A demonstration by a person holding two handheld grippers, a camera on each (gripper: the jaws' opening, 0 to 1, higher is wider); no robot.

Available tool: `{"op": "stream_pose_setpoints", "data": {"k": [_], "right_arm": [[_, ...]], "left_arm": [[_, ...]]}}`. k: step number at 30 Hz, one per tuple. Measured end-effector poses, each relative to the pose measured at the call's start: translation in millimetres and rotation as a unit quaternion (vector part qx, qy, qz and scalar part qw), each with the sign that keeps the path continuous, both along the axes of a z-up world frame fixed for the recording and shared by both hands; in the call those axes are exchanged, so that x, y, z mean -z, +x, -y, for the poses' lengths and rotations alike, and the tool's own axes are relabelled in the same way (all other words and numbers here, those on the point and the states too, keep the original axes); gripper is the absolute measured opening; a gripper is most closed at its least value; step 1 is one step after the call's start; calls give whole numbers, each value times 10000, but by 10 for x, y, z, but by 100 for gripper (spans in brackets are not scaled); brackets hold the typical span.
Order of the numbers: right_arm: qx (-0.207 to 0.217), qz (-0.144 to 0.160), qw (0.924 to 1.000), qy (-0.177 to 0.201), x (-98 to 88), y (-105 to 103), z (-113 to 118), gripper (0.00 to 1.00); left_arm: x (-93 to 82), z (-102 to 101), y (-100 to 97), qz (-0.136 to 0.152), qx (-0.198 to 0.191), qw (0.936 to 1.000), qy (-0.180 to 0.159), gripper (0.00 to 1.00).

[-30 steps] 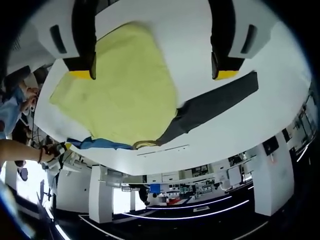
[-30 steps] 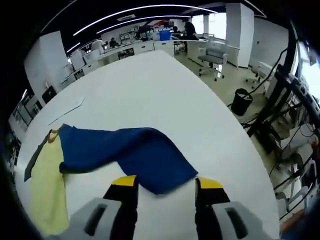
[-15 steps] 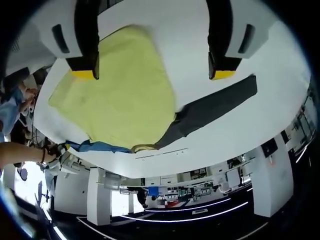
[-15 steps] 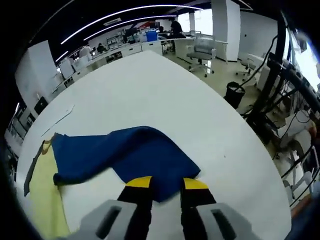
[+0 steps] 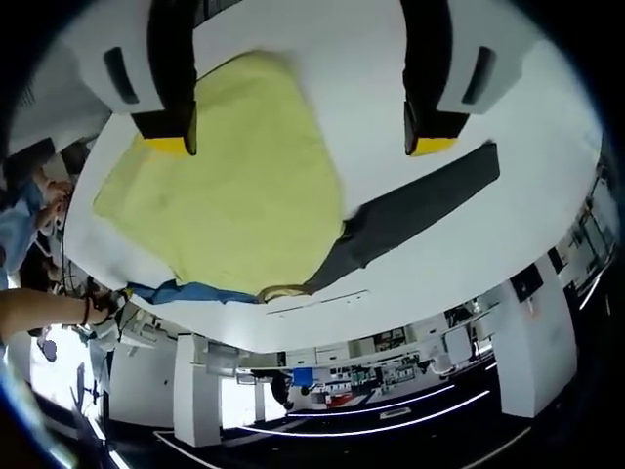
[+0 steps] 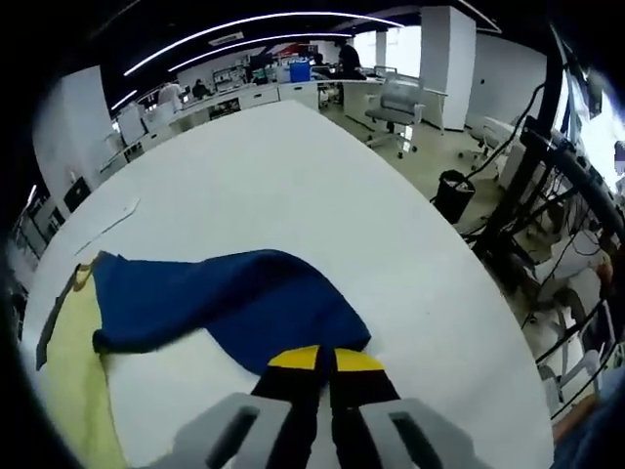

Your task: Fold the garment on the visible template until the final outline fits inside the template.

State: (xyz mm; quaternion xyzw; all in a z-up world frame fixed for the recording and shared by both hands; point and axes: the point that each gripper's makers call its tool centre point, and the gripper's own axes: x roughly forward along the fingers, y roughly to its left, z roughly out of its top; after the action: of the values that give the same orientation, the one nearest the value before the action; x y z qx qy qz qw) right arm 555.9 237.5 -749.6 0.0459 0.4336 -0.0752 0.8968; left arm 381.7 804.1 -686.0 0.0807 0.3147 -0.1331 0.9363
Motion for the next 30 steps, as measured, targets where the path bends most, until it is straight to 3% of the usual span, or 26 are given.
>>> {"op": "stream_pose_setpoints", "data": {"k": [5, 8, 11, 19, 22, 25, 27, 30], "right_arm": [[-315, -56, 9994, -123, -92, 14, 109, 0], [-721, -164, 9962, -469, -147, 36, 198, 0], [-843, -231, 9938, -680, -183, 59, 282, 0], [-1139, -409, 9905, -659, -63, 78, 333, 0], [-1091, -386, 9913, -626, -11, 62, 345, 2], [-681, -191, 9966, -431, -33, 55, 380, 11], [-658, -311, 9963, -464, -30, -6, 402, 19], [-488, -433, 9977, -204, -18, -128, 362, 21]], "left_arm": [[20, -8, -15, -36, 28, 10000, 13, 85], [14, 18, -8, -20, 83, 10000, 7, 85], [-8, 43, -3, 6, 132, 9999, -2, 85], [-13, 50, -9, 1, 169, 9999, 19, 85], [-8, 56, -16, -9, 169, 9999, 8, 86], [-16, 54, -16, -2, 158, 9999, 17, 86], [-23, 42, -13, 13, 138, 9999, 22, 87], [-26, 12, -14, 19, 103, 9999, 37, 86]]}}
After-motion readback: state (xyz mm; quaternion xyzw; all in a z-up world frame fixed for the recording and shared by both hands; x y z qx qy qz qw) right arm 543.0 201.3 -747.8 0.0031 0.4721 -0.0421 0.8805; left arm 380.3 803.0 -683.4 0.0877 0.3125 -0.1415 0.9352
